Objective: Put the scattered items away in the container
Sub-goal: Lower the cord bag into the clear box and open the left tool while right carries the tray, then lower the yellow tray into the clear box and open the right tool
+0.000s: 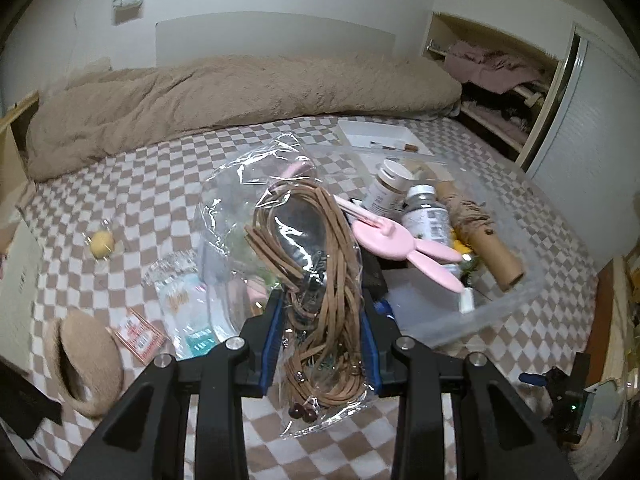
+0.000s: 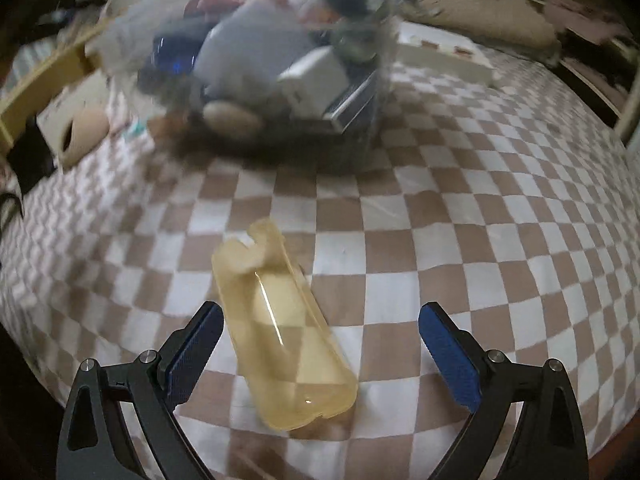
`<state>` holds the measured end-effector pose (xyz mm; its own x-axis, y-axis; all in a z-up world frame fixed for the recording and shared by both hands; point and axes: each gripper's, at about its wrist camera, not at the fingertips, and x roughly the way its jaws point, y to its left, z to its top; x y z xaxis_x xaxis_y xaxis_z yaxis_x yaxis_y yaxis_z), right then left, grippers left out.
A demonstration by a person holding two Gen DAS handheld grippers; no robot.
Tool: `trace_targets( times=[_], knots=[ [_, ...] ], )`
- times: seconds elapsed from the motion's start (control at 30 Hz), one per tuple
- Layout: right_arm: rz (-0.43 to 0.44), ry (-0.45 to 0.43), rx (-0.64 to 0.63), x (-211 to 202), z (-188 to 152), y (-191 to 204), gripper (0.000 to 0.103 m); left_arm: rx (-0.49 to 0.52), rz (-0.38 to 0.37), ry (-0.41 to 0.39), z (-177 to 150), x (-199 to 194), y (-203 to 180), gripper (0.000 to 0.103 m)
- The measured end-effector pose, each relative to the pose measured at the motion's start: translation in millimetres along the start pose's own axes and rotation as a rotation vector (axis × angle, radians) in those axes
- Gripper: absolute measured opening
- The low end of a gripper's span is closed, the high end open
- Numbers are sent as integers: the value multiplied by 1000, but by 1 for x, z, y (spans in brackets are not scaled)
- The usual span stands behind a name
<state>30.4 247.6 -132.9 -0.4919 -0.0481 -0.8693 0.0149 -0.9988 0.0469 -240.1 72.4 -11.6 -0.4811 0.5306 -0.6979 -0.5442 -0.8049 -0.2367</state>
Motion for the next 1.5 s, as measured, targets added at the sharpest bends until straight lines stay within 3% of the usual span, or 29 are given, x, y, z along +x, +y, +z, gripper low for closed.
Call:
trace_targets(
  times=[0.2, 0.27, 0.43, 0.5, 0.6, 0.63, 0.67, 0.93, 1.07, 1.27, 1.5],
  knots=[
    [36, 54, -81, 12, -1, 11, 95, 38, 70, 49, 22, 20, 3, 35],
    [50, 69, -68, 17, -2, 11, 77, 59, 89, 65, 28, 29, 0, 35],
    [58, 79, -35, 26, -2, 6, 62, 139, 155, 111, 39, 51, -10, 35],
    [76, 78, -17, 26, -1, 2, 58, 173, 219, 129, 41, 60, -12, 36],
    [89, 85, -3, 28, 2, -1, 55, 230, 366, 152, 40, 70, -14, 63],
    [92, 87, 0, 28, 3, -1, 55, 233, 390, 150, 40, 70, -13, 77],
    [98, 89, 4, 29, 3, -1, 54, 232, 400, 139, 39, 68, -13, 83],
    [136, 78, 58, 29, 4, -2, 52, 202, 379, 134, 28, 62, -6, 84],
    [198, 50, 123, 22, 6, -5, 52, 145, 343, 109, 21, 53, -4, 84],
    [310, -64, 261, -10, 25, -13, 51, 64, 274, 47, 13, 33, -6, 84],
    [373, -205, 242, -73, 61, -6, 51, -8, 208, -39, 9, 16, -4, 84]
  ],
)
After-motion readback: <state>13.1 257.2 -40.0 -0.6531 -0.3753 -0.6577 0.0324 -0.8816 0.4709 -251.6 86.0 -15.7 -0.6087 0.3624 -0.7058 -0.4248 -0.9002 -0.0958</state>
